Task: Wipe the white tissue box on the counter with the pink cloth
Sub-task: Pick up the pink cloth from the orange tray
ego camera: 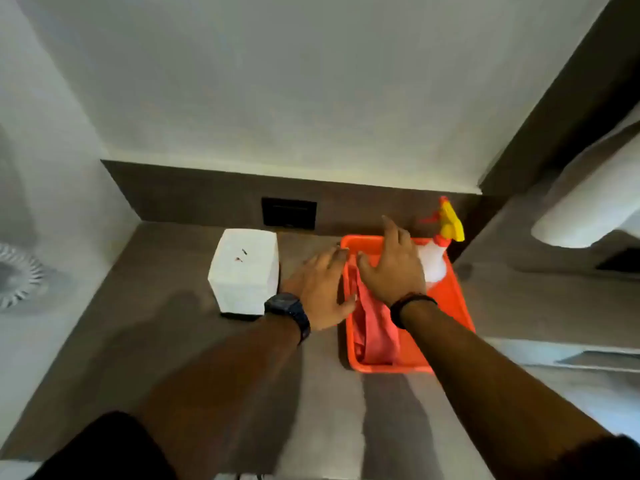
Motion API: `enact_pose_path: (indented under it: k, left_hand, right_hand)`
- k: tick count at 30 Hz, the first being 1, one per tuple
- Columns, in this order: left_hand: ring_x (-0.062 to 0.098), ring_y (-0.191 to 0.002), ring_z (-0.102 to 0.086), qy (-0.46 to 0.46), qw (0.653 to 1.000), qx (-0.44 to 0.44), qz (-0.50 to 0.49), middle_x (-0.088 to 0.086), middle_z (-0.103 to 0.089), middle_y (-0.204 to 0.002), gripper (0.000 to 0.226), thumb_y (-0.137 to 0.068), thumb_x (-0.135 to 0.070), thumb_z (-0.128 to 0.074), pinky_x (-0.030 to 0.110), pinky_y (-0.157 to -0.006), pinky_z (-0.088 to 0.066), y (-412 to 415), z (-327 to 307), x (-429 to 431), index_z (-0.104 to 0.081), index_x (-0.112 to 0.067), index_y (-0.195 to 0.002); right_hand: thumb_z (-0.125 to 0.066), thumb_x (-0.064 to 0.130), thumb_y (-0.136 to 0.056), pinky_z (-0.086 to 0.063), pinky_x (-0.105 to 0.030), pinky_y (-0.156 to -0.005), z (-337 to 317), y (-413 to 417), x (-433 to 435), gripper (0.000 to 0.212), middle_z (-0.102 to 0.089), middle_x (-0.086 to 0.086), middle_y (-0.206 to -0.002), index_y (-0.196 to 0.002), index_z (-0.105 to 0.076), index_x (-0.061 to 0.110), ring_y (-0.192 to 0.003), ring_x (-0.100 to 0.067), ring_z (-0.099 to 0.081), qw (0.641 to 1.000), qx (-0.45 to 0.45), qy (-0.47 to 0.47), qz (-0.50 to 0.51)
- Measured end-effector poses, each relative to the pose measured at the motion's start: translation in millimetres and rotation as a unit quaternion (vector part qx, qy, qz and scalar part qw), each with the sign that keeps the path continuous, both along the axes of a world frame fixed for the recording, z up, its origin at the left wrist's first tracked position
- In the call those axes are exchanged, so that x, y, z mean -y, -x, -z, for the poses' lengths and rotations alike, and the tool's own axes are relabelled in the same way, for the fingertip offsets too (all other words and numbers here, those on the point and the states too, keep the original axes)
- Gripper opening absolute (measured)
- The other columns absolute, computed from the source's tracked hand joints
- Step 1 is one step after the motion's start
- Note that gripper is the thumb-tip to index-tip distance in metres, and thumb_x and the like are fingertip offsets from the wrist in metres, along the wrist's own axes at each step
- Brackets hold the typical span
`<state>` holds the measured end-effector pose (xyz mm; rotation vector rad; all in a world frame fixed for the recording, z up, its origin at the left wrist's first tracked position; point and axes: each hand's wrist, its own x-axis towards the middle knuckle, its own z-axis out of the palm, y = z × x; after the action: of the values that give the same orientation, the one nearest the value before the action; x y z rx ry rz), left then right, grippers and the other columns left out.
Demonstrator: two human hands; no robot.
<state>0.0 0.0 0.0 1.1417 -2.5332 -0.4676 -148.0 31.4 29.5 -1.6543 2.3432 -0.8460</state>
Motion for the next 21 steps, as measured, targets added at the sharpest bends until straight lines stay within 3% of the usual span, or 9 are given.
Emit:
enact_pose_path:
  k: [3, 6, 9, 14, 17, 21]
  left_hand:
    - [0.033, -0.133, -0.038, -0.027, 0.998, 0.055, 0.024, 0.017, -0.038, -0.148, 0.079, -0.079, -0.040, -0.060, 0.043, -0.112, -0.033, 6.1, 45.7, -6.3, -0.027, -0.010, -0.144]
    - [0.032, -0.140, -0.030, -0.035, 0.996, 0.077, 0.025, 0.020, -0.028, -0.155, 0.072, -0.087, -0.035, -0.050, 0.040, -0.117, -0.022, 8.4, 75.8, -13.9, -0.023, -0.005, -0.147]
    - [0.034, -0.140, -0.031, -0.032, 0.997, 0.055, 0.032, 0.022, -0.031, -0.153, 0.064, -0.089, -0.026, -0.049, 0.041, -0.118, -0.022, 11.5, 86.8, -18.5, -0.030, -0.001, -0.145]
    - [0.034, -0.138, -0.035, -0.035, 0.999, 0.035, 0.018, 0.022, -0.037, -0.150, 0.059, -0.089, -0.022, -0.051, 0.044, -0.116, -0.027, 15.3, 85.9, -20.7, -0.037, 0.000, -0.142]
    - [0.038, -0.135, -0.040, -0.039, 0.999, 0.028, 0.023, 0.026, -0.044, -0.144, 0.058, -0.085, -0.017, -0.057, 0.048, -0.114, -0.031, 15.2, 80.6, -20.0, -0.043, 0.004, -0.137]
    - [0.041, -0.128, -0.046, -0.007, 0.998, 0.033, 0.062, 0.027, -0.054, -0.133, 0.055, -0.079, -0.018, -0.065, 0.049, -0.111, -0.034, 6.4, 49.6, -6.2, -0.052, 0.004, -0.128]
  right_hand:
    - [-0.057, 0.037, -0.081, -0.046, -0.050, -0.095, 49.2, 10.9, -6.2, 0.056, -0.051, -0.025, -0.128, -0.131, -0.046, 0.012, -0.116, -0.047, -0.051, 0.981, 0.002, -0.189, 0.033]
    - [-0.064, 0.048, -0.071, -0.046, -0.050, -0.098, 78.7, 16.2, -16.3, 0.071, -0.045, -0.021, -0.131, -0.131, -0.041, 0.019, -0.119, -0.047, -0.049, 0.929, 0.026, -0.370, 0.016]
    - [-0.070, 0.048, -0.066, -0.043, -0.051, -0.098, 97.8, 18.3, -17.1, 0.081, -0.036, -0.020, -0.136, -0.135, -0.036, 0.021, -0.122, -0.049, -0.044, 0.923, 0.028, -0.384, 0.009]
    - [-0.072, 0.038, -0.070, -0.047, -0.050, -0.099, 113.9, 17.2, -7.7, 0.069, -0.029, -0.017, -0.136, -0.130, -0.041, 0.023, -0.115, -0.049, -0.050, 0.931, 0.059, -0.359, 0.034]
    - [-0.061, 0.024, -0.080, -0.052, -0.048, -0.093, 117.1, 14.7, -2.7, 0.052, -0.033, -0.017, -0.131, -0.129, -0.044, 0.024, -0.101, -0.046, -0.060, 0.941, 0.071, -0.329, 0.044]
    - [-0.055, 0.036, -0.084, -0.049, -0.046, -0.092, 103.4, 14.5, -0.5, 0.047, -0.047, -0.019, -0.129, -0.130, -0.051, 0.027, -0.104, -0.045, -0.060, 0.951, 0.074, -0.289, 0.082]
